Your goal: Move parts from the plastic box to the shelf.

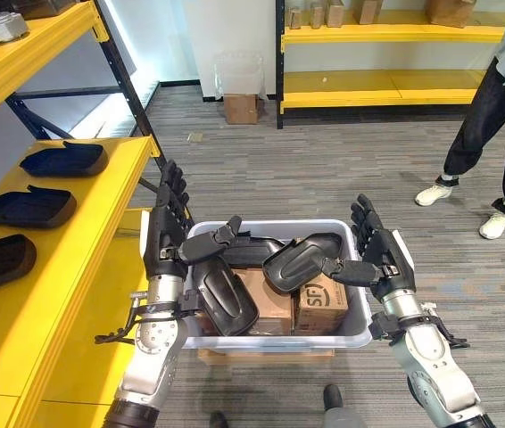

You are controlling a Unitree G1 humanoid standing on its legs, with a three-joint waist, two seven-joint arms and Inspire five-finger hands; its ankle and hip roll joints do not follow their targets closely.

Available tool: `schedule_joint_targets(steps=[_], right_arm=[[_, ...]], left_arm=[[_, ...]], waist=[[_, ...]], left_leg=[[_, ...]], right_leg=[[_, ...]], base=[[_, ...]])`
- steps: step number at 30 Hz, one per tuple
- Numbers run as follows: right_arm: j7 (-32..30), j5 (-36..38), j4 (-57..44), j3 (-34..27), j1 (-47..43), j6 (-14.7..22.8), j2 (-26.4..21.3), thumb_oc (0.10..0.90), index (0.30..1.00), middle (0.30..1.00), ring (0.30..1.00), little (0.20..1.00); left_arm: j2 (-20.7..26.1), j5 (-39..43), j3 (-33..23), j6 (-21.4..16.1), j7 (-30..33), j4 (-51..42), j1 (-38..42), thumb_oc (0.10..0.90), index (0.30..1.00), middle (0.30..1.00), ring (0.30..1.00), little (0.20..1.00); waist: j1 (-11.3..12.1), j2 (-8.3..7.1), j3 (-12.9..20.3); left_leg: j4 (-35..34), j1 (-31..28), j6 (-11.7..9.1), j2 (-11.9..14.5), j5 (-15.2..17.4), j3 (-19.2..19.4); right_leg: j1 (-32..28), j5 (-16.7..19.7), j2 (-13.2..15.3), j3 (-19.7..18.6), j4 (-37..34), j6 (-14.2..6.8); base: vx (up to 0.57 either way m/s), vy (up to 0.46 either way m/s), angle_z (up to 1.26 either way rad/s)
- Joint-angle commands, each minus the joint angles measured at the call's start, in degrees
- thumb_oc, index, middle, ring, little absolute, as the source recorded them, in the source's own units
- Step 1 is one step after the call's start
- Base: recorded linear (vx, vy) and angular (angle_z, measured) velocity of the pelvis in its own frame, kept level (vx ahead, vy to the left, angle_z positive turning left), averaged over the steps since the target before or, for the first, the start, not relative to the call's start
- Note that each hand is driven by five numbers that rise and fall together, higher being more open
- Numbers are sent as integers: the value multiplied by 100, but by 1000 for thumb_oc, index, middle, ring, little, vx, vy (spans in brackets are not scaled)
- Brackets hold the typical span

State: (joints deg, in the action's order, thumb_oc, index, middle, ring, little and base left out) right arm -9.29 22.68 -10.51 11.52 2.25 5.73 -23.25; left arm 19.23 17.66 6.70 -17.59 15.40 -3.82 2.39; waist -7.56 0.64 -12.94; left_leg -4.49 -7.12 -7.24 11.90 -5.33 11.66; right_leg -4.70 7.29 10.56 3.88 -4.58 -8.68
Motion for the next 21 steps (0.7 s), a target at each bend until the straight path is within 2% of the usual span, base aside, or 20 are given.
schedule_joint_targets(steps=[1,2,3,6,8,21], right_arm=[[-252,57,-423,-338,-436,652,61,900,1000,1000,1000,1000],[-290,39,-420,-342,-433,669,62,900,1000,1000,1000,1000],[1063,358,341,-124,-884,1217,-112,900,1000,1000,1000,1000],[1201,432,318,-88,-878,1186,-121,900,1000,1000,1000,1000],[1199,561,233,-111,-851,1040,-143,900,1000,1000,1000,1000],[1234,352,260,-41,-885,982,-147,900,1000,1000,1000,1000]], left_arm=[[339,-28,-180,-451,-88,-468,421,900,1000,1000,1000,1000],[338,-40,-180,-449,-75,-476,414,900,1000,1000,1000,1000],[401,447,194,135,-1283,-188,469,900,1000,1000,1000,1000],[382,399,132,126,-1143,-243,376,900,1000,1000,1000,1000],[393,398,117,162,-1064,-215,377,900,1000,1000,1000,1000],[368,172,48,84,-911,-40,449,900,1000,1000,1000,1000]], waist=[[34,-12,298],[31,-10,301],[437,-190,670],[487,-173,671],[434,-163,670],[397,-139,720]], left_leg=[[246,-7,69,134,459,27],[238,-10,70,133,459,33],[-51,-272,224,-113,585,514],[-51,-248,237,-160,612,205],[-51,-243,209,-110,577,276],[-51,-232,114,1,547,294]], right_leg=[[-130,-1109,-140,163,783,309],[-129,-1107,-138,162,776,307],[-78,-395,-70,1184,-42,26],[-61,-416,-141,950,-42,49],[-76,-437,-155,973,-42,63],[-129,-500,-115,921,-42,40]], base=[[0,0,0],[0,0,0],[0,0,0],[23,-2,-10],[5,21,-12],[3,17,-3]])
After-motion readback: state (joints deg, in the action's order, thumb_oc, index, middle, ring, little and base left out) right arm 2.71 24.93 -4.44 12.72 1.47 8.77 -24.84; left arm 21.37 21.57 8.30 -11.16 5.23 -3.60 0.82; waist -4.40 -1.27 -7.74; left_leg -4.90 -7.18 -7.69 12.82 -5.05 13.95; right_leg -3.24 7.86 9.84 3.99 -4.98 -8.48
